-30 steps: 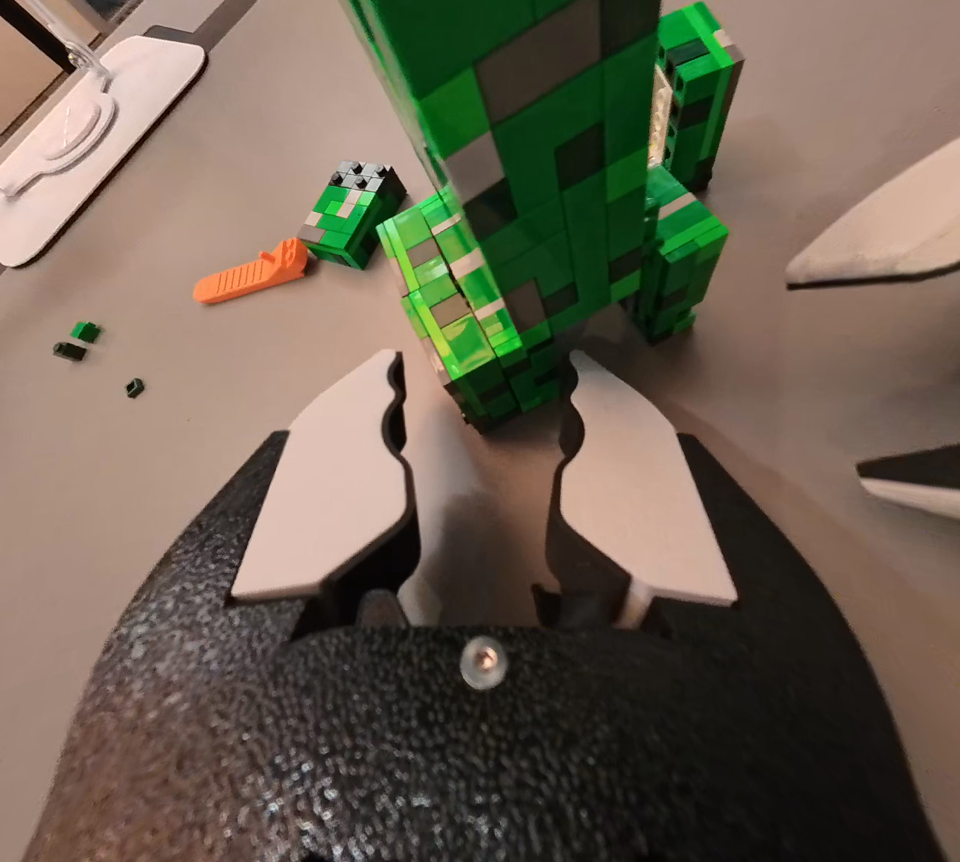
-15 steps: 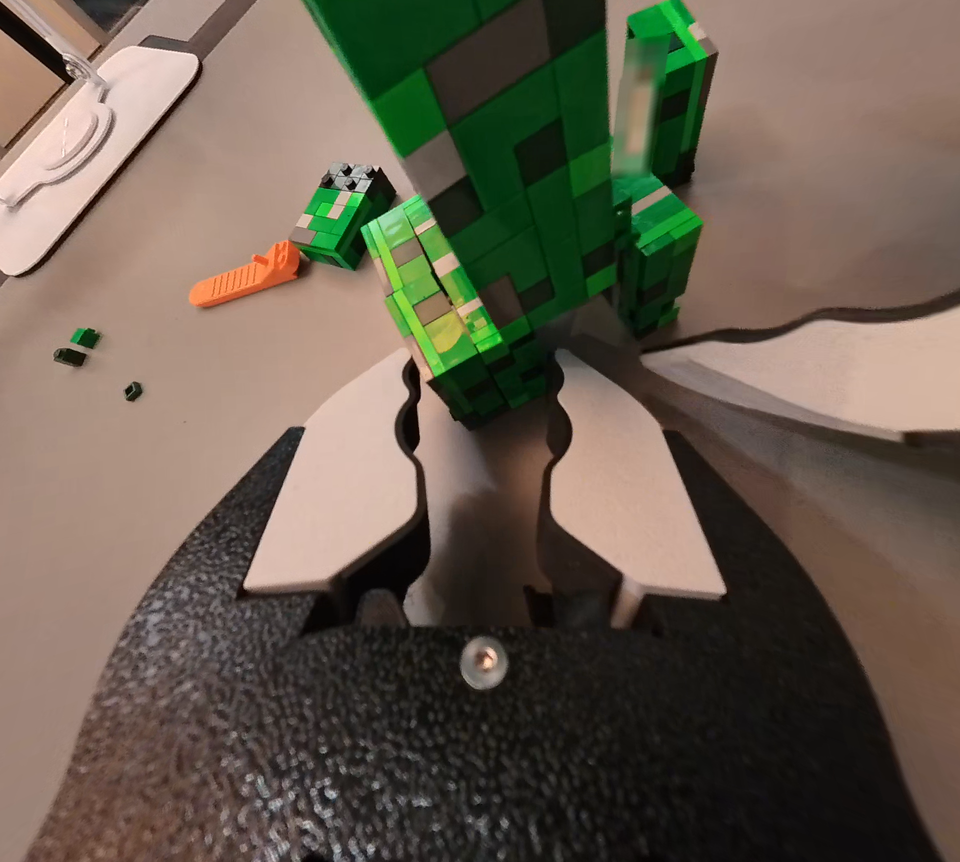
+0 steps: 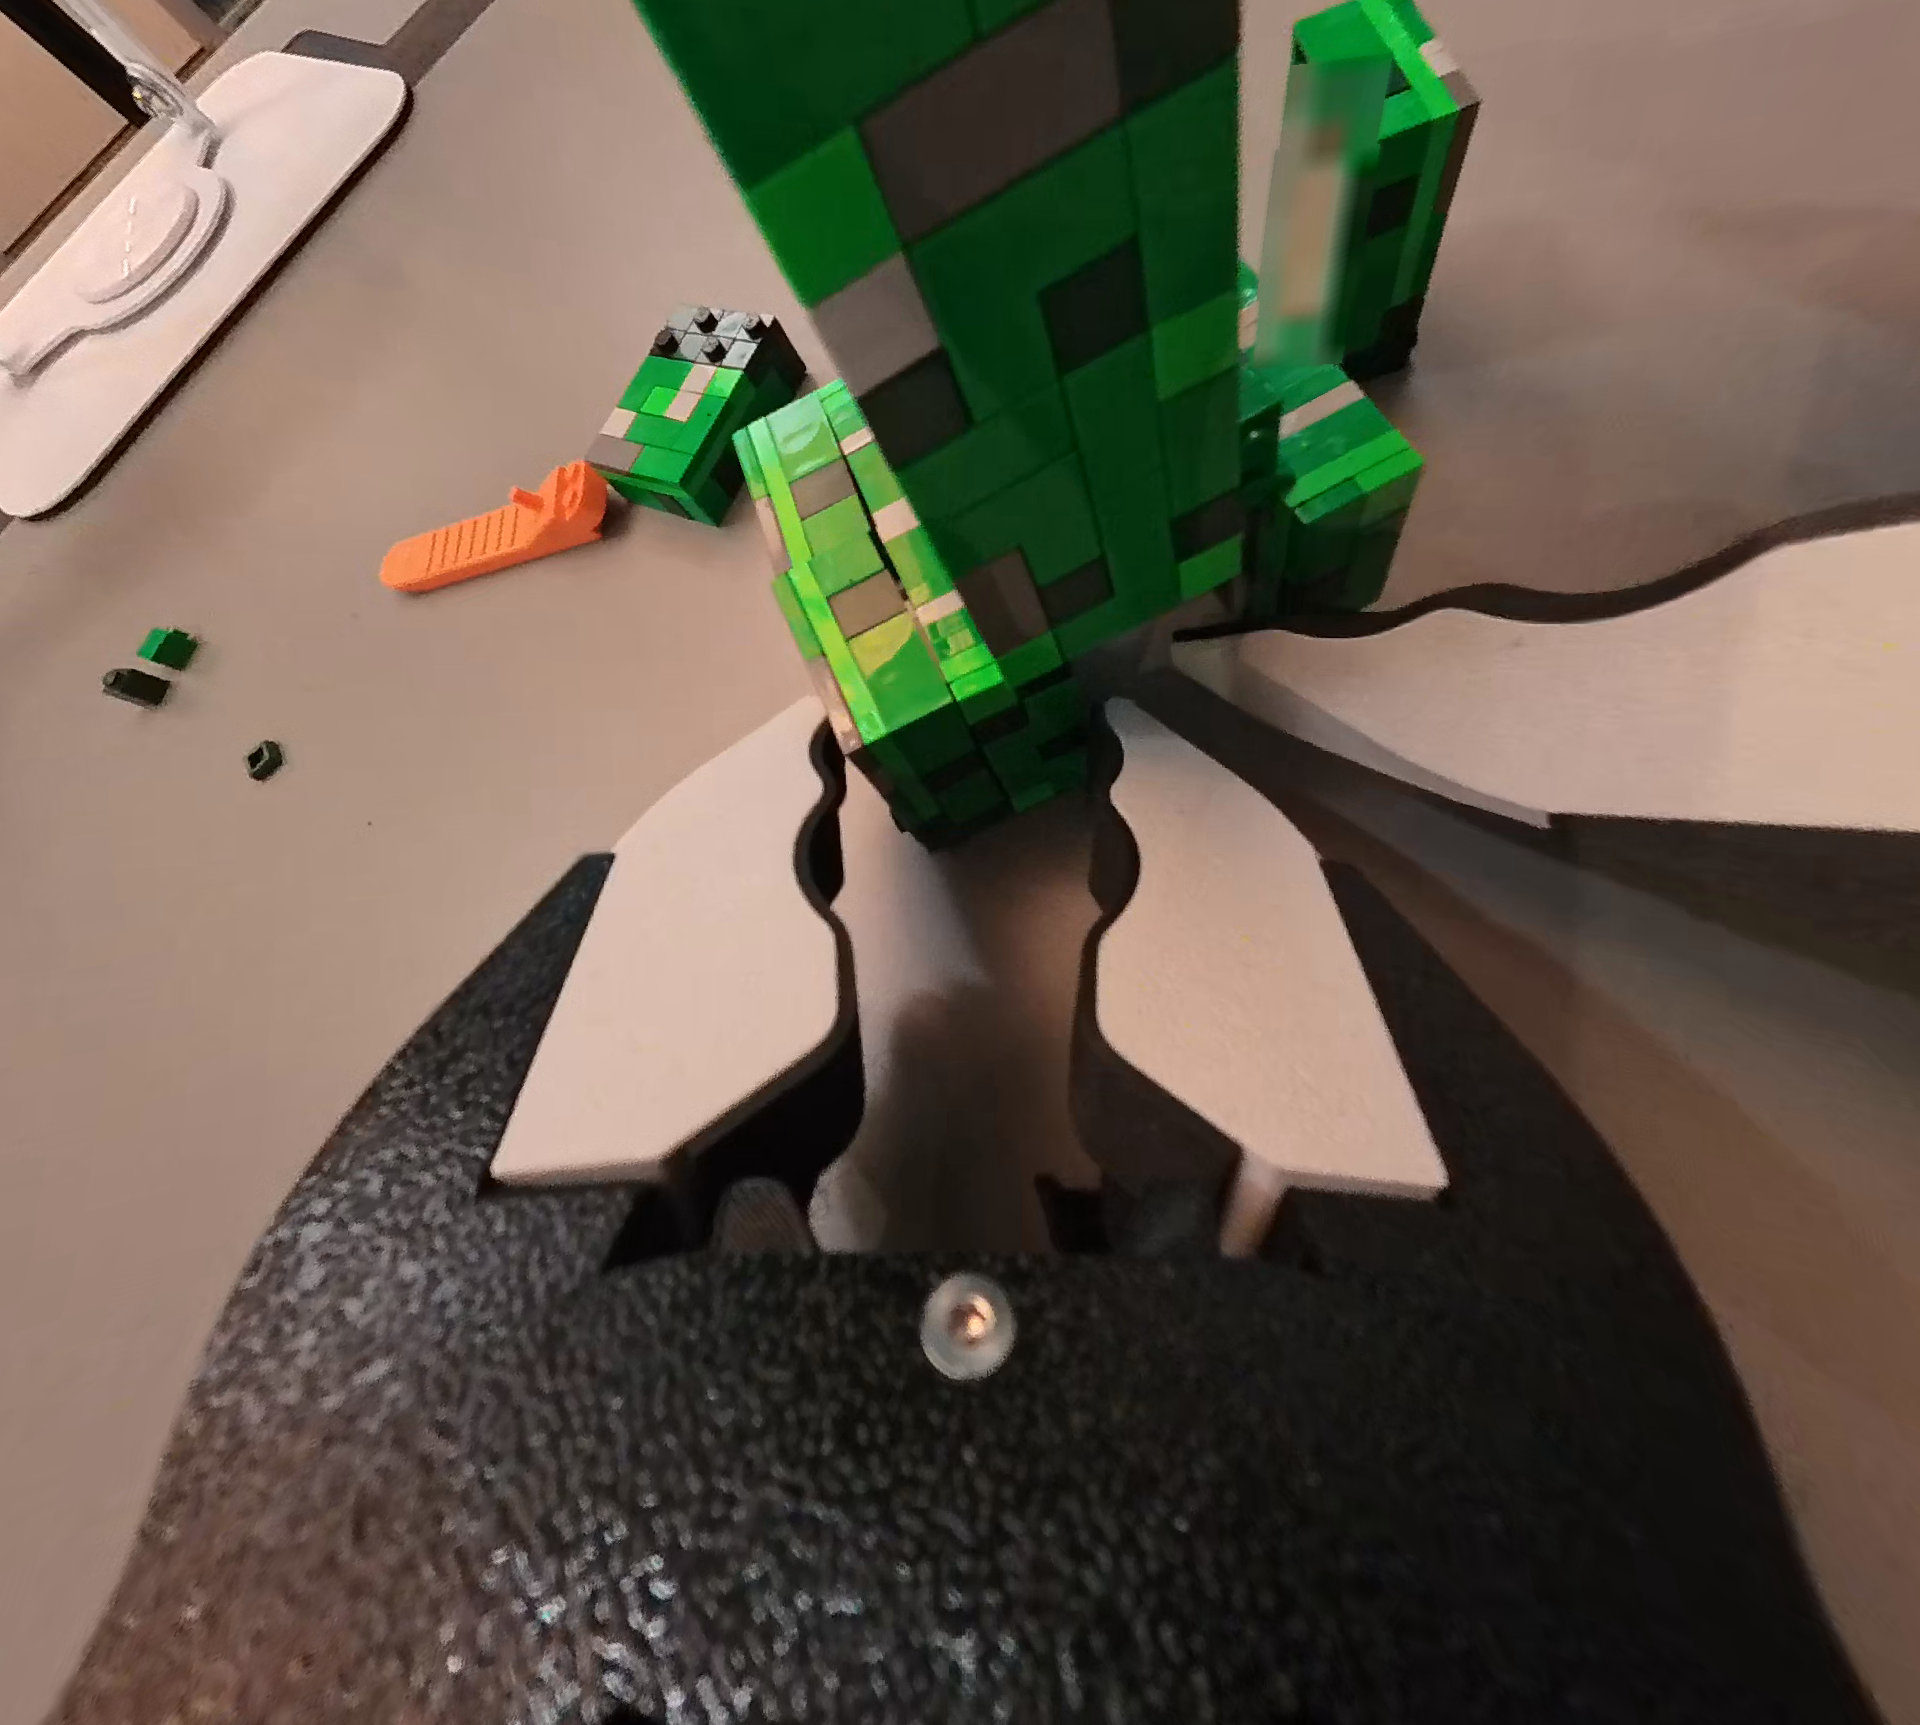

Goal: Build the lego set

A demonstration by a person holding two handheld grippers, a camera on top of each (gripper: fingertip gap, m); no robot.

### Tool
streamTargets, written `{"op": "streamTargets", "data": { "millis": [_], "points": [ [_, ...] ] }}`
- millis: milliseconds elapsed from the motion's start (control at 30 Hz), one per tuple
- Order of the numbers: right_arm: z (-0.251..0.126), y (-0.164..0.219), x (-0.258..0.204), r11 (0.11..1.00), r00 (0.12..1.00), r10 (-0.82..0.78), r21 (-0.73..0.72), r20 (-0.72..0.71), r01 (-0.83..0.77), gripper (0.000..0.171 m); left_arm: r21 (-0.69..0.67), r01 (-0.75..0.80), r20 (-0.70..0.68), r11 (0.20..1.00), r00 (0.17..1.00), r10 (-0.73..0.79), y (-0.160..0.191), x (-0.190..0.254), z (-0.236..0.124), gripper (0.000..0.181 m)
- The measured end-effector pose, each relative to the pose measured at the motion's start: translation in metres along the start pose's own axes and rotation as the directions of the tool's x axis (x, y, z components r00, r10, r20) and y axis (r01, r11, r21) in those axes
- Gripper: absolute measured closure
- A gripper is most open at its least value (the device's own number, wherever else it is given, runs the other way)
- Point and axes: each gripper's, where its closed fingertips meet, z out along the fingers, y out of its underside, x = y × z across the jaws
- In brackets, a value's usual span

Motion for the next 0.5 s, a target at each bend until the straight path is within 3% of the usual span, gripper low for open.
{"op": "streamTargets", "data": {
  "millis": [500],
  "points": [
    [-0.0041, 0.0024, 0.0041, 0.998, 0.997, -0.056, -0.01, -0.047, 0.056, 0.07, -0.018, 0.035, -0.011, 0.999, 0.999, -0.035, 0.0017, 0.0001, 0.0016, 0.138]
  ]
}}
